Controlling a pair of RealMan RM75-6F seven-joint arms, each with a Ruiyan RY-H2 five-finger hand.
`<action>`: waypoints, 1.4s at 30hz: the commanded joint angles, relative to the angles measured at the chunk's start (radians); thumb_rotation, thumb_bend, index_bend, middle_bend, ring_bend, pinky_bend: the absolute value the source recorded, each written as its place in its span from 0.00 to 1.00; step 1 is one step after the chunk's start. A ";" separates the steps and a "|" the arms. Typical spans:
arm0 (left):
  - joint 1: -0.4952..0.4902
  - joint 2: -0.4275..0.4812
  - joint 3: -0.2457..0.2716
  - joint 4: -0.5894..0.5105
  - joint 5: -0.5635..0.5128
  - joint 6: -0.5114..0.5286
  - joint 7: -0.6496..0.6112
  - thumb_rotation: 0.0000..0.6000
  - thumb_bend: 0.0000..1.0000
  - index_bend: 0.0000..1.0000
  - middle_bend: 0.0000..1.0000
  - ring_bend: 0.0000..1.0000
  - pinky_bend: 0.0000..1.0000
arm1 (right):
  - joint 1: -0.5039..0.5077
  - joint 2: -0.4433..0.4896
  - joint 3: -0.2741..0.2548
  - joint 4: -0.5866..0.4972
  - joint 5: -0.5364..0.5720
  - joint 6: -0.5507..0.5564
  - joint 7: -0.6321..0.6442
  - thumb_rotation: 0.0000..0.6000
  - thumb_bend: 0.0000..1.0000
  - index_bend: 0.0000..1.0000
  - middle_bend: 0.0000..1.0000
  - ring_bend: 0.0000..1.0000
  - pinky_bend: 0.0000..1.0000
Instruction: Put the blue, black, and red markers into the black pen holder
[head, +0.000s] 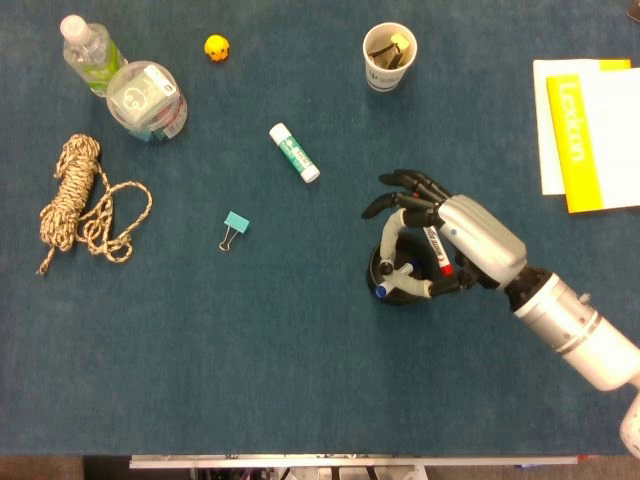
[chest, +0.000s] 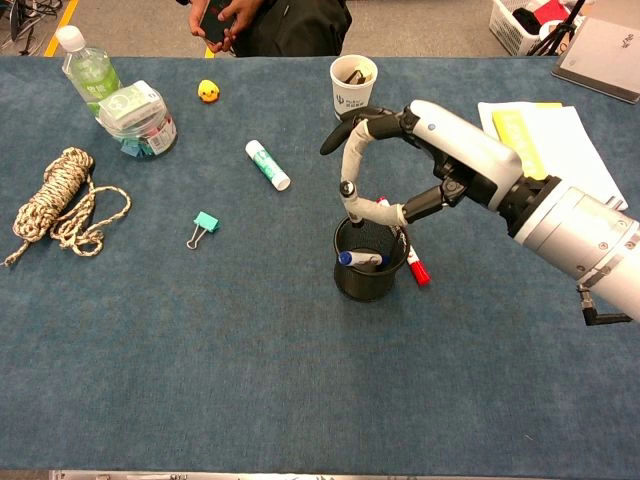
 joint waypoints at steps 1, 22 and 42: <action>0.000 -0.003 0.001 0.004 0.001 -0.003 -0.004 1.00 0.47 0.26 0.31 0.28 0.13 | -0.006 0.000 -0.014 0.007 -0.009 -0.005 -0.005 1.00 0.31 0.59 0.32 0.09 0.00; -0.008 -0.010 -0.003 0.016 0.015 -0.008 -0.010 1.00 0.47 0.26 0.31 0.28 0.13 | -0.013 0.070 0.006 0.095 -0.059 0.040 -0.095 1.00 0.12 0.20 0.22 0.04 0.00; -0.004 -0.013 0.000 0.012 0.020 -0.005 -0.004 1.00 0.47 0.26 0.31 0.28 0.13 | 0.092 0.119 -0.038 0.309 0.000 -0.267 -0.359 1.00 0.15 0.30 0.24 0.04 0.00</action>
